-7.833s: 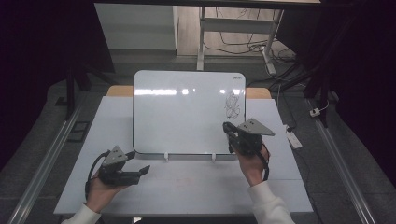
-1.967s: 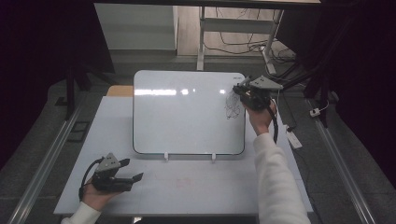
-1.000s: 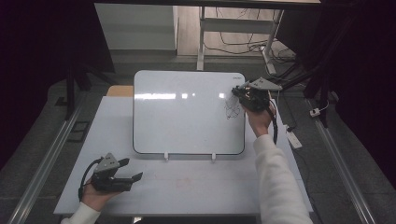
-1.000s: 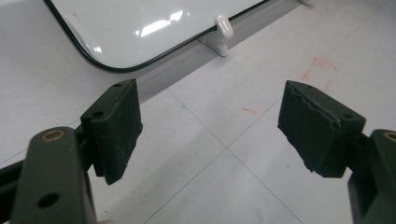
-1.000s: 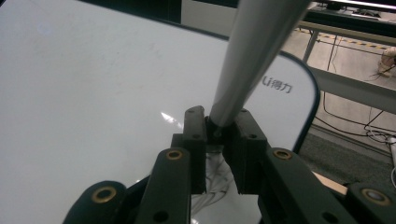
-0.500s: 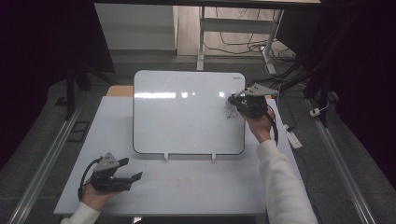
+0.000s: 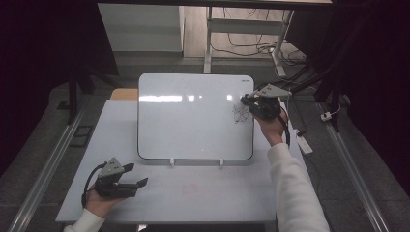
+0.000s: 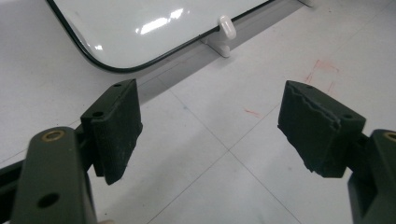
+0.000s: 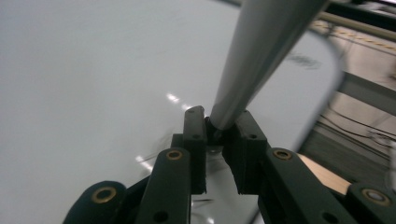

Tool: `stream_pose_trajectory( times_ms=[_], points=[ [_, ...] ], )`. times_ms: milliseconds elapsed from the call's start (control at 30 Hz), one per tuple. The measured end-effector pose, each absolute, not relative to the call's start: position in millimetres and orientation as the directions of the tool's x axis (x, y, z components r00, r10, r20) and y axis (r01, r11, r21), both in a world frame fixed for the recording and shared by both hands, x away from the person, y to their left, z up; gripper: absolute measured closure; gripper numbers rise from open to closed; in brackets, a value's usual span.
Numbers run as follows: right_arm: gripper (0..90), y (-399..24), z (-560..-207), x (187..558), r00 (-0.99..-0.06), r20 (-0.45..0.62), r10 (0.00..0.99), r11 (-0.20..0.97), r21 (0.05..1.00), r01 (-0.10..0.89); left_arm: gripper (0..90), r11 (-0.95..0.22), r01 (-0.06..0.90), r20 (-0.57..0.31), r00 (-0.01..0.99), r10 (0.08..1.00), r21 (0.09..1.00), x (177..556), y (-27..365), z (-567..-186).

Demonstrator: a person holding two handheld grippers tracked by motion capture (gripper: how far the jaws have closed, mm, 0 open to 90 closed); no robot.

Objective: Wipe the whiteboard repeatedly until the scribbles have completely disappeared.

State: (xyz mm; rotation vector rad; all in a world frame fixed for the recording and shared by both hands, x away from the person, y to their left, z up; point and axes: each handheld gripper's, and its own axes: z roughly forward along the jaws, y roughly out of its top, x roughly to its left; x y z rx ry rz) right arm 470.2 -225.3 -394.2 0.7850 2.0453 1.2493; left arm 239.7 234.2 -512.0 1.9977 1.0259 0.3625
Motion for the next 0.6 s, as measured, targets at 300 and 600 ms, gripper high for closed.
stream_pose_trajectory(
  times_ms=[300, 600],
  points=[
    [77.3, -227.7, -397.3, 465.6, -0.635, -0.192, 0.748, 0.382, 0.908, 0.174, 21.9, -0.305, 0.530, -0.117, 0.621, 0.775, 0.791, 239.0, 234.7, -511.3],
    [77.3, -230.8, -398.8, 463.6, -0.646, -0.191, 0.739, 0.390, 0.903, 0.179, 21.9, -0.302, 0.530, -0.120, 0.621, 0.775, 0.792, 239.7, 234.6, -511.1]
  ],
)
